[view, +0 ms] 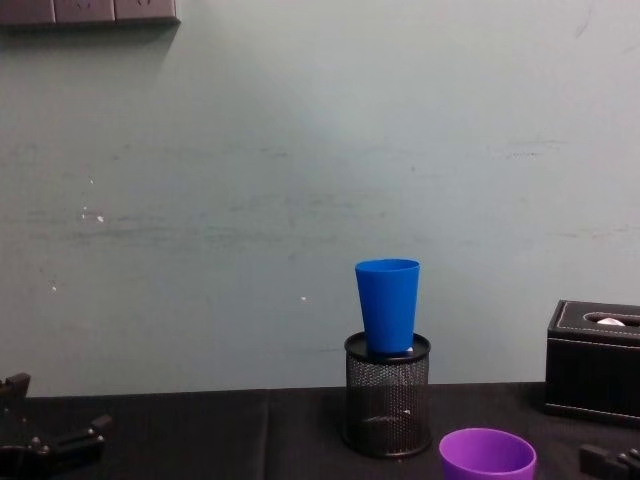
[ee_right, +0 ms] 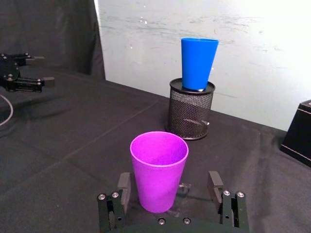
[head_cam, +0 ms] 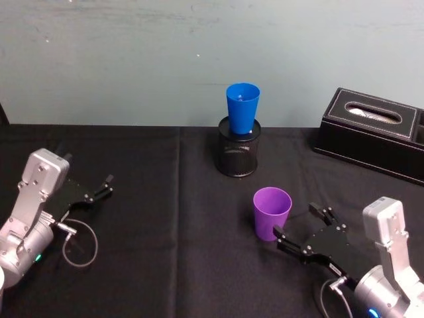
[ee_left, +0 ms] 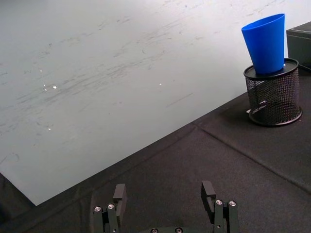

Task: Pick up one cup with a gripper and tap it against the other cup.

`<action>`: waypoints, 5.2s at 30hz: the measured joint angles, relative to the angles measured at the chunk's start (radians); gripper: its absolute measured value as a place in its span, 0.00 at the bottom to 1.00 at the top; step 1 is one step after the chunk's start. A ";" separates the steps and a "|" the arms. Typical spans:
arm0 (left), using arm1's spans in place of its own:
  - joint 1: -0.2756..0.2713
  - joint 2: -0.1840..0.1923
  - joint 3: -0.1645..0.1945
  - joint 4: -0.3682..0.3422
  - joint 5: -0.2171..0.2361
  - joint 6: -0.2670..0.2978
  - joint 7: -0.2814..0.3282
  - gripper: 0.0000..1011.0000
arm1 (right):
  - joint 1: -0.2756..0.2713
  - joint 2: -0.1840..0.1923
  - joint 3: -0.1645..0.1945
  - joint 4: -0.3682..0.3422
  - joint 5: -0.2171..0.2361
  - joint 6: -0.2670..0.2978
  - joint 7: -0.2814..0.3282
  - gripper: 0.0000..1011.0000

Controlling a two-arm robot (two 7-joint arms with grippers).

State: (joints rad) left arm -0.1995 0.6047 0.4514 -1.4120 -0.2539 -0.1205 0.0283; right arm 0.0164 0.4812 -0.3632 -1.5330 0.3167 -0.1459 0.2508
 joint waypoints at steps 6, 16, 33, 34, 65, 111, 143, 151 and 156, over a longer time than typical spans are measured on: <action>0.000 0.000 0.000 0.000 0.000 0.000 0.000 1.00 | 0.020 -0.029 0.002 0.021 -0.010 0.007 0.011 0.99; 0.000 0.000 0.000 0.000 0.000 0.000 0.000 1.00 | 0.053 -0.070 0.006 0.070 -0.025 0.011 0.038 0.99; 0.000 0.000 0.000 0.000 0.000 0.000 0.000 1.00 | 0.105 -0.118 0.016 0.137 -0.050 0.014 0.099 0.99; 0.000 0.000 0.000 0.000 0.000 0.000 0.000 1.00 | 0.109 -0.120 0.017 0.141 -0.050 0.015 0.103 0.99; 0.000 0.000 0.000 0.000 0.000 0.000 0.000 1.00 | 0.163 -0.164 0.024 0.219 -0.076 0.001 0.160 0.99; 0.000 0.000 0.000 0.000 0.000 0.000 0.000 1.00 | 0.161 -0.160 0.029 0.207 -0.066 -0.013 0.175 0.73; 0.000 0.000 0.000 0.000 0.000 0.000 0.000 1.00 | 0.147 -0.128 0.073 0.086 -0.016 -0.002 0.174 0.73; 0.000 0.000 0.000 0.000 0.000 0.000 0.000 1.00 | 0.157 -0.128 0.079 0.068 -0.007 0.007 0.168 0.73; 0.000 0.000 0.000 0.000 0.000 0.000 0.000 1.00 | 0.159 -0.128 0.091 0.054 0.005 0.010 0.160 0.73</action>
State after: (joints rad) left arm -0.1995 0.6047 0.4514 -1.4120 -0.2539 -0.1205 0.0283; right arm 0.1751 0.3527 -0.2719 -1.4790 0.3212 -0.1360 0.4108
